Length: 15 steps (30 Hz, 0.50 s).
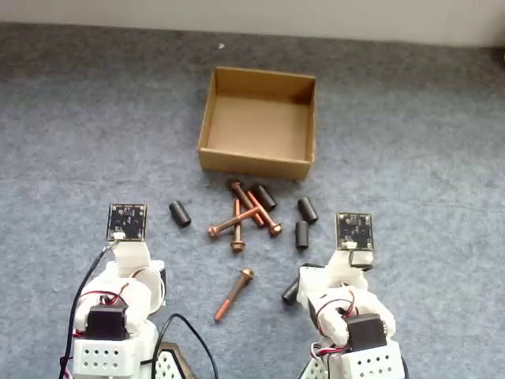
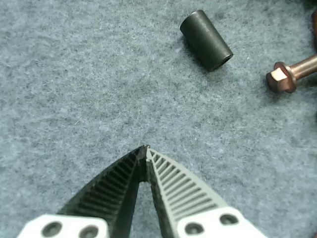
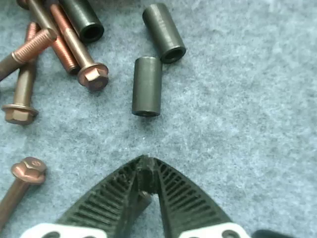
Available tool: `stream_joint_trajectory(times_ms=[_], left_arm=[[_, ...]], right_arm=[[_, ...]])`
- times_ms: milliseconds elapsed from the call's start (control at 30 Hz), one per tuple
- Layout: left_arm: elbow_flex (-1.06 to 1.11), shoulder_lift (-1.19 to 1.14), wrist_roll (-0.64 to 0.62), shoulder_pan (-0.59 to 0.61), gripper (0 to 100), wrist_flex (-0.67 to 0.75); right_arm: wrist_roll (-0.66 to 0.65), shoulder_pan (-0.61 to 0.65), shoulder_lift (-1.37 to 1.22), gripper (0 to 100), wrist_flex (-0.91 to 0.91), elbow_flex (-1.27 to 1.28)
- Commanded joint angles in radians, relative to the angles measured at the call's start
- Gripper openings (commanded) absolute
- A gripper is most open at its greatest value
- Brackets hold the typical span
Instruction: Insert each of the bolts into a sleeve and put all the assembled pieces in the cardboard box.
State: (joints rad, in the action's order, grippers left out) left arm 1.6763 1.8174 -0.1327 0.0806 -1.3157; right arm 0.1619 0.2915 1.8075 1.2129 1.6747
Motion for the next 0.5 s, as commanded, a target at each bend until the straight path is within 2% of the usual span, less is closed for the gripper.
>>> stream_joint_trajectory(times_ms=[0,467], left_arm=[[0.019,0.001,0.011,0.007,1,-0.005],[0.019,0.004,0.009,0.001,1,-0.005]], right_arm=[[0.008,-0.01,-0.004,0.5,0.004,0.136],[0.008,-0.004,-0.004,0.5,0.01,0.133]])
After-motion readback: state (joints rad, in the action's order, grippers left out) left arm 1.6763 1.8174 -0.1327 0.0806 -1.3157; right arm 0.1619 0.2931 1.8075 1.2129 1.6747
